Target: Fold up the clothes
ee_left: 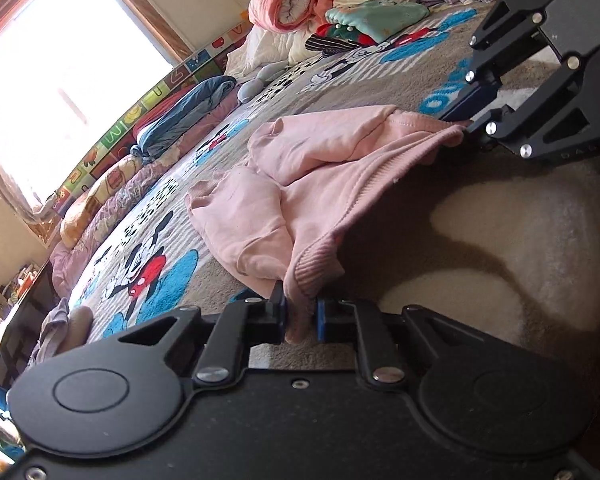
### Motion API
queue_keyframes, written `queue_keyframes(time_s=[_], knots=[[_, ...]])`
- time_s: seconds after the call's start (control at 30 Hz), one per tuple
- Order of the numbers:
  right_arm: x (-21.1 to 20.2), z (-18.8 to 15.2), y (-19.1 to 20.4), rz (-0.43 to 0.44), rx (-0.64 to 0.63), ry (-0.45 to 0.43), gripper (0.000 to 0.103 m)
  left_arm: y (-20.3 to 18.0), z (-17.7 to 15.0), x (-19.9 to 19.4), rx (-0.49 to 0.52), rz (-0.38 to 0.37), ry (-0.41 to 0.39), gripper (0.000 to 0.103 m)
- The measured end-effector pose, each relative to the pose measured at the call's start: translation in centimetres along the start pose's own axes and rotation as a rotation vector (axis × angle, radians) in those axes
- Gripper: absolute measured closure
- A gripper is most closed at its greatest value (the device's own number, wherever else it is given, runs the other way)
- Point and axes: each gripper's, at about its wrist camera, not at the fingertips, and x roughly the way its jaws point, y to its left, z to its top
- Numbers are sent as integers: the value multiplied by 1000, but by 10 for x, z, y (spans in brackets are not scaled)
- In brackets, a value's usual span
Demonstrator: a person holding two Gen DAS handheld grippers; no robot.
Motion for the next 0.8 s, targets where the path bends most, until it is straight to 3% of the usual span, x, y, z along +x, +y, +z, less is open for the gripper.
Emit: queue_keyframes(time_s=[0.17, 0.33, 0.53, 0.8], knots=[[-41, 1, 1, 49, -7, 0, 84, 16, 7, -18, -73, -46, -41, 92], [-75, 14, -9, 34, 20, -75, 83, 31, 14, -36, -146, -92, -83, 90], [-77, 31, -29, 7, 77, -147, 82, 51, 23, -55, -242, -147, -133, 89], [-50, 45, -72, 29, 220, -211, 81, 93, 36, -25, -490, -221, -210, 89]])
